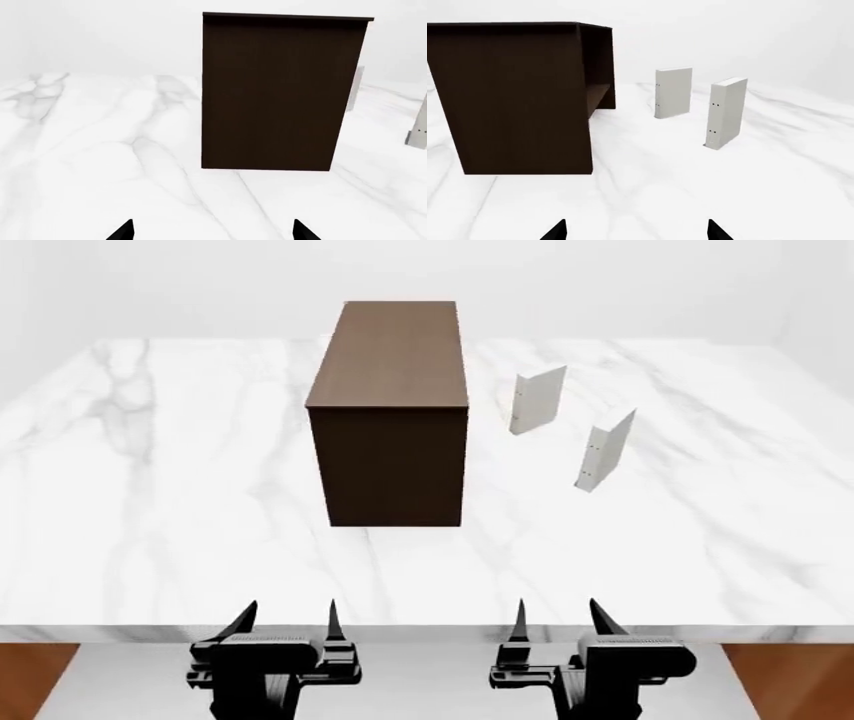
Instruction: Pick up the book on the right and place it under the cabinet shelf.
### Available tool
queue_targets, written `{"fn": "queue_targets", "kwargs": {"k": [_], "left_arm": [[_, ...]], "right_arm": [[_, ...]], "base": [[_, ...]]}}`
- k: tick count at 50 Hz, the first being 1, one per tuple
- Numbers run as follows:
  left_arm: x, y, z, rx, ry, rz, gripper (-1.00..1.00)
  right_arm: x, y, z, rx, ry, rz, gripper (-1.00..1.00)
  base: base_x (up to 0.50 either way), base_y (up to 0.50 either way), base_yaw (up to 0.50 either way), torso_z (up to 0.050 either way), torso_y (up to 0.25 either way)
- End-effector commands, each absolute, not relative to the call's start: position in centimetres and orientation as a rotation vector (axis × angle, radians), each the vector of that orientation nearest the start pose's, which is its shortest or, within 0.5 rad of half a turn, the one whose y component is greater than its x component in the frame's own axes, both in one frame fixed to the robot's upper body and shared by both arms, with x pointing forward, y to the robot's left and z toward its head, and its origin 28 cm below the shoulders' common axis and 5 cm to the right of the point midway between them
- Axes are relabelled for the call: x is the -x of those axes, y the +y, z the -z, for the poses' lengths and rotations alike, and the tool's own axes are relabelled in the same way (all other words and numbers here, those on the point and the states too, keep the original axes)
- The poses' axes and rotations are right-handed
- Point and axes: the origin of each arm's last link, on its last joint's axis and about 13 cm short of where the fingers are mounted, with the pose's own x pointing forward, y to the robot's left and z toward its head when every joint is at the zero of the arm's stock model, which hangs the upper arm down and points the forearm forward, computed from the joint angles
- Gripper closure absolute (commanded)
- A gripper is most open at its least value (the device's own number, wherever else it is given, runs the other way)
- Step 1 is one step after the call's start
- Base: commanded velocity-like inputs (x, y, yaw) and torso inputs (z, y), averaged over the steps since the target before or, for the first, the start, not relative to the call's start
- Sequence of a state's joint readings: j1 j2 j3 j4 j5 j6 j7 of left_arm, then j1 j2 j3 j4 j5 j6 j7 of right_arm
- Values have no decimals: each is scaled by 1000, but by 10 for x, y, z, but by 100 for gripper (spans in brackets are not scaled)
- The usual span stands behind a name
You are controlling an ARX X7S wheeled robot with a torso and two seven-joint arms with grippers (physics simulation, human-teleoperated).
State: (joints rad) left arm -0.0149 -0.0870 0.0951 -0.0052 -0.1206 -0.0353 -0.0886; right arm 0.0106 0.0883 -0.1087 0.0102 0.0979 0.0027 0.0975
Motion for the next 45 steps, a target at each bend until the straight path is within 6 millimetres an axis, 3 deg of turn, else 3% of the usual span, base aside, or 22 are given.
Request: {"fn": "queue_targets", "kwargs": {"k": [1,21,28,34,45], "left_arm": [[-210,206,-12,29,37,7,-100],[-211,206,-13,43,37,8,-100],[-214,207,-17,42,133,39,-100],[-212,209,-36,88,175,102,-100],[-209,213,-92,70,197,203,-100]], "right_arm": [[-210,-96,-12,-13,11,-7,-100],[-209,-97,-12,-24,11,-9,-100],[-208,-99,-18,-41,31,3,-100],[-206,-102,-35,-87,52,28,-100],[-203,-106,-105,-73,45,-47,-100]], "base": [[0,-316,0,0,0],[0,-315,0,0,0],[0,-150,0,0,0],[0,0,0,0,0],[0,0,0,0,0]]}}
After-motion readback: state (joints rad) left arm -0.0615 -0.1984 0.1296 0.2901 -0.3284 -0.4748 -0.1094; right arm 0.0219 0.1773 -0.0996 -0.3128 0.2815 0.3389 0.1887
